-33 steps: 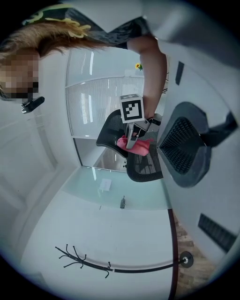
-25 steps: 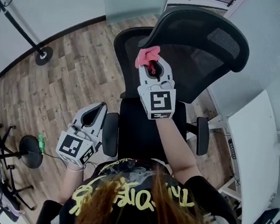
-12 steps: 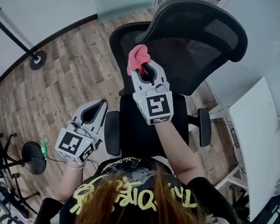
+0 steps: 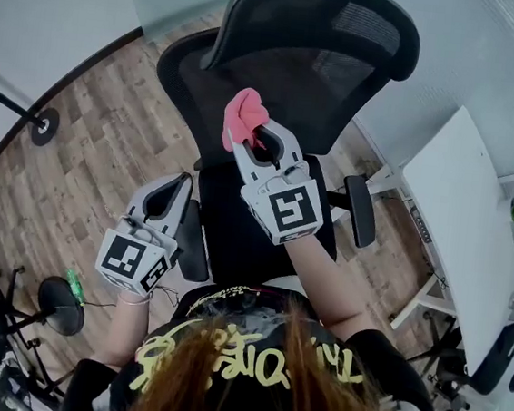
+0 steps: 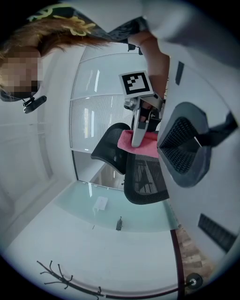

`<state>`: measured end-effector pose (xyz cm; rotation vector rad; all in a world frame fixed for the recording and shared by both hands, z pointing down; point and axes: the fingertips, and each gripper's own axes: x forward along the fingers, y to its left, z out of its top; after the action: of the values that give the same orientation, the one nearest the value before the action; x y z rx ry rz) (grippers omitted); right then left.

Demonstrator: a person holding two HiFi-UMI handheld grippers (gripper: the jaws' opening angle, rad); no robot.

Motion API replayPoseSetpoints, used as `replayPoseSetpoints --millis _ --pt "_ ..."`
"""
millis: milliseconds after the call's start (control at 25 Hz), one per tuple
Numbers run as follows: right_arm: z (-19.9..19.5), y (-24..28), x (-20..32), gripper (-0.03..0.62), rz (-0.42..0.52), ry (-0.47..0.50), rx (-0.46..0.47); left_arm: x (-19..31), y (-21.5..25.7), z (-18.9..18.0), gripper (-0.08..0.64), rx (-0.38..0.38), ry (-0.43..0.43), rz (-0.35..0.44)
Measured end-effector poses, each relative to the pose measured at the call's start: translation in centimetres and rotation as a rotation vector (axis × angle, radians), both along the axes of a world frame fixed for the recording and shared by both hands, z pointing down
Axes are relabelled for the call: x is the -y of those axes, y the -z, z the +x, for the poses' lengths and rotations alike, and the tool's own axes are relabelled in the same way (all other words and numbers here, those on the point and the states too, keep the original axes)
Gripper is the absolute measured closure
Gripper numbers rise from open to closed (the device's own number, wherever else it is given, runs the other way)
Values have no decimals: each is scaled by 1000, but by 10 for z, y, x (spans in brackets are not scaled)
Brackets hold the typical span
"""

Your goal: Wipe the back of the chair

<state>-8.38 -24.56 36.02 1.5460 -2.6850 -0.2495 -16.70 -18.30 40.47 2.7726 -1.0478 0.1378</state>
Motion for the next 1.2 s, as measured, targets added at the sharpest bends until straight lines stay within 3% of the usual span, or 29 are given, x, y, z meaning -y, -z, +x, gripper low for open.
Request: replayPoseSetpoints --millis 600,800,1200 --pt "106 26 -41 518 70 21 2 -20 19 66 569 15 72 46" --pt "179 50 -28 518 96 -97 28 -26 18 71 569 26 121 40" --pt "297 42 4 518 64 -295 -71 -22 20 98 569 33 150 49"
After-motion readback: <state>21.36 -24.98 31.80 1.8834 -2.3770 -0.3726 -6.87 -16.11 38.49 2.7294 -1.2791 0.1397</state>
